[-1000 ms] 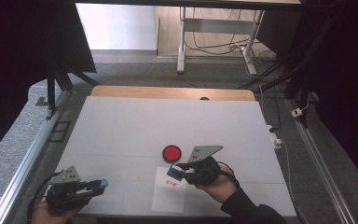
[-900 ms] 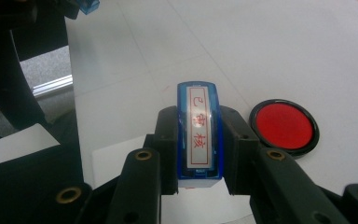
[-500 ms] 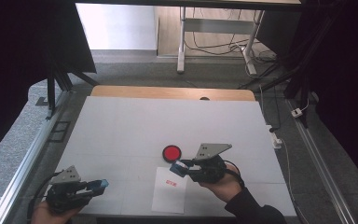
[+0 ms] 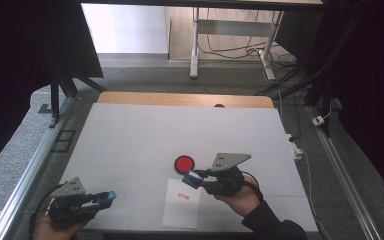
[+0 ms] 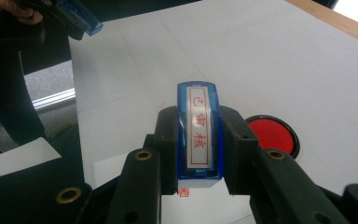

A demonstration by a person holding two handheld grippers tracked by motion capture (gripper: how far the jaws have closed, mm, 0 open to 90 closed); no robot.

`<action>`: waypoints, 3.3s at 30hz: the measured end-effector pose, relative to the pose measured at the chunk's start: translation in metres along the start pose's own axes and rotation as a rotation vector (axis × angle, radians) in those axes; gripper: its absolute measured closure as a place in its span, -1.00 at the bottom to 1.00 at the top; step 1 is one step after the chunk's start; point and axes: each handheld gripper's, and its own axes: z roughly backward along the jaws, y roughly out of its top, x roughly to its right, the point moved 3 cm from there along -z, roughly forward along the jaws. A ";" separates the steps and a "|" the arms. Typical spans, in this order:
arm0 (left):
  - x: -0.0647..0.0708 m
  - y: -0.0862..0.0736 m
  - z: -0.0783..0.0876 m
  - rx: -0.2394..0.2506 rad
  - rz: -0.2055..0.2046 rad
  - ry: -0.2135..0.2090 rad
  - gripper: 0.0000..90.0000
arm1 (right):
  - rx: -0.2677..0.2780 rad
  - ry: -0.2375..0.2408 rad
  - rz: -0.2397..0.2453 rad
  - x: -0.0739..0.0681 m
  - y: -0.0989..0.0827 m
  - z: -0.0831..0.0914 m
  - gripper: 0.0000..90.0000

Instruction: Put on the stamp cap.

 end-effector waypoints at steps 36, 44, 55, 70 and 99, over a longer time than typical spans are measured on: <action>0.020 0.043 -0.036 0.004 -0.171 -0.184 0.51 | 0.052 0.036 0.006 -0.001 0.009 0.009 0.58; 0.024 0.059 -0.052 0.015 -0.212 -0.251 0.51 | 0.062 0.052 0.008 -0.001 0.011 0.010 0.58; 0.034 0.080 -0.078 0.014 -0.280 -0.373 0.51 | 0.062 0.092 -0.011 -0.002 0.012 0.009 0.58; 0.045 0.104 -0.105 0.031 -0.352 -0.486 0.51 | 0.082 0.124 -0.016 -0.001 0.017 0.012 0.58; 0.057 0.117 -0.137 -0.007 -0.471 -0.639 0.51 | 0.081 0.207 0.026 -0.007 0.019 0.011 0.58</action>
